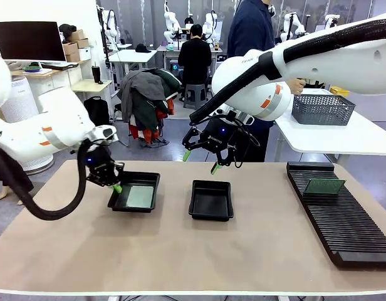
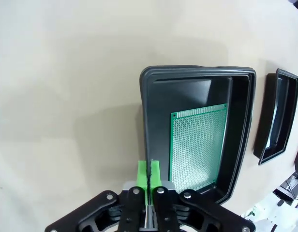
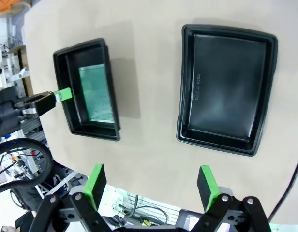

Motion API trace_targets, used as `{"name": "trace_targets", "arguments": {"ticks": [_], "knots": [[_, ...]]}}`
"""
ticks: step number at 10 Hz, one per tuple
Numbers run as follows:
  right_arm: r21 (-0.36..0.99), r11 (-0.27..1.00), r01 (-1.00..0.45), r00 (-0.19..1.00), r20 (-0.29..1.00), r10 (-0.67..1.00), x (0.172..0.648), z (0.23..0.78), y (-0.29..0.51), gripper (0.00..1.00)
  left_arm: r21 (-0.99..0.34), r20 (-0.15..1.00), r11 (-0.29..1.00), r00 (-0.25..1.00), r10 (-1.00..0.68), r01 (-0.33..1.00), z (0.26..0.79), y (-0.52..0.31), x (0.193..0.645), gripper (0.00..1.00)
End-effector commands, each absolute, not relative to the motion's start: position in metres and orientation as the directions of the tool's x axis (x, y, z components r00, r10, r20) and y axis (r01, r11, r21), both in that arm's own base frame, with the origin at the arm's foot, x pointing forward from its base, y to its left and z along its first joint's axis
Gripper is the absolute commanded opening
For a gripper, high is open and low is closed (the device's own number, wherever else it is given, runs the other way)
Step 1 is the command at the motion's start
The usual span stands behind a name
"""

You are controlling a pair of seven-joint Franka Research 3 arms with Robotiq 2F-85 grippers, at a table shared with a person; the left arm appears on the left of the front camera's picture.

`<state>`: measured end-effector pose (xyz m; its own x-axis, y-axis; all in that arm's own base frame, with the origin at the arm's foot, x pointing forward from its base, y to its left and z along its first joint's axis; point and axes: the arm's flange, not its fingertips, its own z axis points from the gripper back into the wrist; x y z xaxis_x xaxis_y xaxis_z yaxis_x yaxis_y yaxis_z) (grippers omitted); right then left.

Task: Inspect and transfer BCBs to ESD trays.
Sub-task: Pick up the ESD tray and place it on the left side of the table.

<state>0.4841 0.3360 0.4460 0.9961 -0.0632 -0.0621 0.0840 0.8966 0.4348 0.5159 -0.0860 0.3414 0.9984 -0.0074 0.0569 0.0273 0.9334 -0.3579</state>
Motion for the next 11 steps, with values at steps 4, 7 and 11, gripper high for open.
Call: {"name": "trace_targets", "arguments": {"ticks": [4, 7, 11], "knots": [[0.416, 0.904, 0.093, 0.995, -0.065, -0.072, 0.485, 0.446, 0.337, 1.00, -0.450, 0.077, 0.891, 0.997, -0.032, 0.064, 0.340, 0.016, 0.490, 0.03], [0.416, 0.904, 0.093, 0.995, -0.065, -0.072, 0.485, 0.446, 0.337, 1.00, -0.447, 0.059, 0.894, 0.998, -0.013, 0.038, 0.337, 0.079, 0.484, 0.03], [0.416, 0.904, 0.093, 0.995, -0.065, -0.072, 0.485, 0.446, 0.337, 1.00, -0.436, 0.089, 0.899, 0.996, 0.002, 0.037, 0.318, 0.123, 0.481, 0.03]]}}
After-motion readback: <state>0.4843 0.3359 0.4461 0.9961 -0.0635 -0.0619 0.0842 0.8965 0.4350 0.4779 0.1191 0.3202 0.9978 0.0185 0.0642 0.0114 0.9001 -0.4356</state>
